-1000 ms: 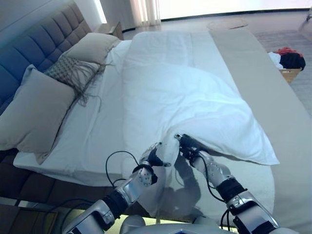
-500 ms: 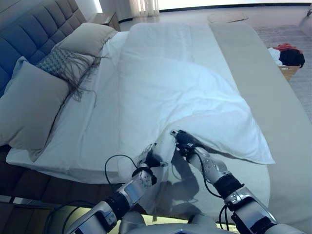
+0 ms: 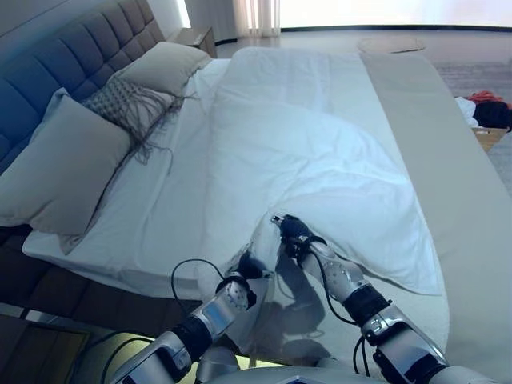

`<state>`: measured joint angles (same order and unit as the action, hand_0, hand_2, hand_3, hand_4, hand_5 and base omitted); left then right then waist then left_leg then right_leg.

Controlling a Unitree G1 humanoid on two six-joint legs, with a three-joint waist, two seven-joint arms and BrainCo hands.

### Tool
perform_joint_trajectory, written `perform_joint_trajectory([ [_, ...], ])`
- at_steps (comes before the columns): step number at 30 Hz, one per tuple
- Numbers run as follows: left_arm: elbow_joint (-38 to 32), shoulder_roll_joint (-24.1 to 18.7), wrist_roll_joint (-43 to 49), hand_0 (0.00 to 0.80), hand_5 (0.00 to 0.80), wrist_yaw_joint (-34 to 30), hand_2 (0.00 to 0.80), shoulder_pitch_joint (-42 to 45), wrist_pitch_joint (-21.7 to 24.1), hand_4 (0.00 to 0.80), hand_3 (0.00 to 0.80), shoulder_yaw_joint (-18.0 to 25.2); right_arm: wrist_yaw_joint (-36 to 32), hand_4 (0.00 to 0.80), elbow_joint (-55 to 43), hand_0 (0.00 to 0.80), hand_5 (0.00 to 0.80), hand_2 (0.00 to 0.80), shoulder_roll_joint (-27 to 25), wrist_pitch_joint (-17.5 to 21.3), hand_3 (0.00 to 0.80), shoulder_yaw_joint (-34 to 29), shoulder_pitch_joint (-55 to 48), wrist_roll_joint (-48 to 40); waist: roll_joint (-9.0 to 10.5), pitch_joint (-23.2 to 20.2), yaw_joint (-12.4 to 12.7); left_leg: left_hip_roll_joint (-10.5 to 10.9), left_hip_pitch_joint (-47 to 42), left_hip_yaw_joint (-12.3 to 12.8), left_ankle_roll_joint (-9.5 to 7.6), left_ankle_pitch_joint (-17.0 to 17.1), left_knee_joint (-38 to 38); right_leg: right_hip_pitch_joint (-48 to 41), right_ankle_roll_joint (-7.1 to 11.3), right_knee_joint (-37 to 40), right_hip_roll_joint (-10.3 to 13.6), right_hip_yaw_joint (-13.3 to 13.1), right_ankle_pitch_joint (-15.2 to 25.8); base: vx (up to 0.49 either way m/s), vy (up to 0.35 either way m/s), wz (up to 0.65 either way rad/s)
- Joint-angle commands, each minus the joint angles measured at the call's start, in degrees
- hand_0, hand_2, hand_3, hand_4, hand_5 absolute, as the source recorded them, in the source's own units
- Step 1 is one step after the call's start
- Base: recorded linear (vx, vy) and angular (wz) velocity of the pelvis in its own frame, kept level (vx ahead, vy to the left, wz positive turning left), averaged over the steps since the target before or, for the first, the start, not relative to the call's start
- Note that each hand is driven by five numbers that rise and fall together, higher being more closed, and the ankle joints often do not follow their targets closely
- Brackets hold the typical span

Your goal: Make the bed neatly

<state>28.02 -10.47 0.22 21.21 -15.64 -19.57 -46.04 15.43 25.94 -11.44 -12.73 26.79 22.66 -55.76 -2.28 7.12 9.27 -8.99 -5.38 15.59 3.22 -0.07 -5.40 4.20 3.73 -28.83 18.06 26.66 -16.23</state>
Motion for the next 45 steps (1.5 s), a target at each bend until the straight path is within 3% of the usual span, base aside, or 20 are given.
perform_joint_trajectory([
  [1, -2.16, 0.41, -2.81, 0.800, 0.800, -1.75, 0.800, -2.50, -0.01, 0.800, 0.800, -3.41, -2.24, 0.800, -4.26, 0.800, 0.800, 0.800, 9.04, 3.50, 0.800, -0.29, 12.09, -1.00, 4.75, -0.53, 1.56, -0.73, 0.34, -0.28, 1.24, -0.53, 0.25, -10.52, 10.15, 29.49, 3.37, 3.52, 26.62, 0.000, 0.000, 0.00],
  [7, -5.22, -0.79, -4.78, 0.800, 0.800, -0.97, 0.800, -2.63, -1.68, 0.800, 0.800, -2.50, -2.28, 0.800, -4.85, 0.800, 0.800, 0.800, 8.86, 3.23, 0.800, -0.23, 11.18, -1.76, 4.53, -0.53, 1.29, -0.66, -0.64, -0.10, 1.05, -0.42, 1.04, -10.85, 10.07, 29.72, 2.95, 3.18, 26.70, 0.002, -0.017, 0.01],
  [20, -8.33, -2.40, -7.05, 0.800, 0.800, 0.31, 0.800, -1.44, 0.48, 0.800, 0.800, -0.12, -3.71, 0.800, -6.75, 0.800, 0.800, 0.800, 7.69, -1.62, 0.800, -0.97, 7.32, 1.13, 2.58, -1.97, 0.58, 0.36, -1.37, -0.24, 1.00, -0.38, 1.55, -11.27, 9.95, 28.53, 4.42, 3.99, 26.35, 0.030, 0.063, 0.01],
  [21, -8.41, -2.81, -7.28, 0.800, 0.800, 1.05, 0.800, -1.36, 0.71, 0.800, 0.800, 0.49, -3.44, 0.251, -7.13, 0.251, 0.251, 0.251, 7.45, -2.29, 0.251, -0.75, 6.67, 1.88, 2.57, -2.05, 0.51, 0.35, -1.34, -0.18, 0.98, -0.37, 1.49, -11.23, 9.93, 28.37, 4.56, 3.98, 26.30, 0.001, 0.021, 0.03],
  [22, -8.55, -3.05, -7.43, 0.800, 0.800, 1.61, 0.800, -1.30, 0.75, 0.800, 0.800, 0.84, -3.46, 0.000, -7.37, 0.000, 0.000, 0.000, 7.32, -2.72, 0.000, -0.54, 6.25, 1.97, 2.57, -2.09, 0.47, 0.38, -1.34, -0.15, 0.96, -0.36, 1.48, -11.24, 9.90, 28.32, 4.57, 3.96, 26.23, 0.000, 0.000, 0.00],
  [36, -12.62, -6.15, -5.87, 0.800, 0.800, 7.68, 0.800, -0.10, 1.02, 0.800, 0.800, 5.30, -5.33, 0.000, -11.68, 0.000, 0.000, 0.000, 6.93, -3.71, 0.000, 0.94, -1.87, -6.68, 3.52, -2.12, 0.76, 0.20, -1.28, -0.39, 0.84, -0.15, 1.38, -11.51, 9.62, 27.31, 4.39, 4.01, 25.71, 0.000, 0.000, 0.00],
  [41, -13.09, -7.67, -4.69, 0.800, 0.800, 11.37, 0.800, 0.56, 0.25, 0.800, 0.800, 7.27, -6.39, 0.000, -14.33, 0.000, 0.000, 0.000, 5.54, -2.11, 0.000, 0.57, -5.80, -11.59, 4.09, -2.21, 0.25, 0.05, -1.41, -0.16, 0.88, 0.03, 1.62, -11.22, 9.57, 26.87, 4.06, 3.34, 25.46, 0.000, 0.000, 0.00],
  [45, -14.01, -9.62, -2.63, 0.800, 0.800, 13.61, 0.800, 2.19, 0.57, 0.800, 0.800, 11.51, -9.31, 0.000, -16.77, 0.000, 0.000, 0.000, 2.96, -0.52, 0.000, -0.78, -12.42, -13.15, 4.08, -2.22, -0.98, -0.06, -1.33, 0.10, 0.91, 0.30, 1.91, -10.28, 9.31, 26.42, 3.47, 1.99, 25.22, -0.028, -0.004, 0.01],
])
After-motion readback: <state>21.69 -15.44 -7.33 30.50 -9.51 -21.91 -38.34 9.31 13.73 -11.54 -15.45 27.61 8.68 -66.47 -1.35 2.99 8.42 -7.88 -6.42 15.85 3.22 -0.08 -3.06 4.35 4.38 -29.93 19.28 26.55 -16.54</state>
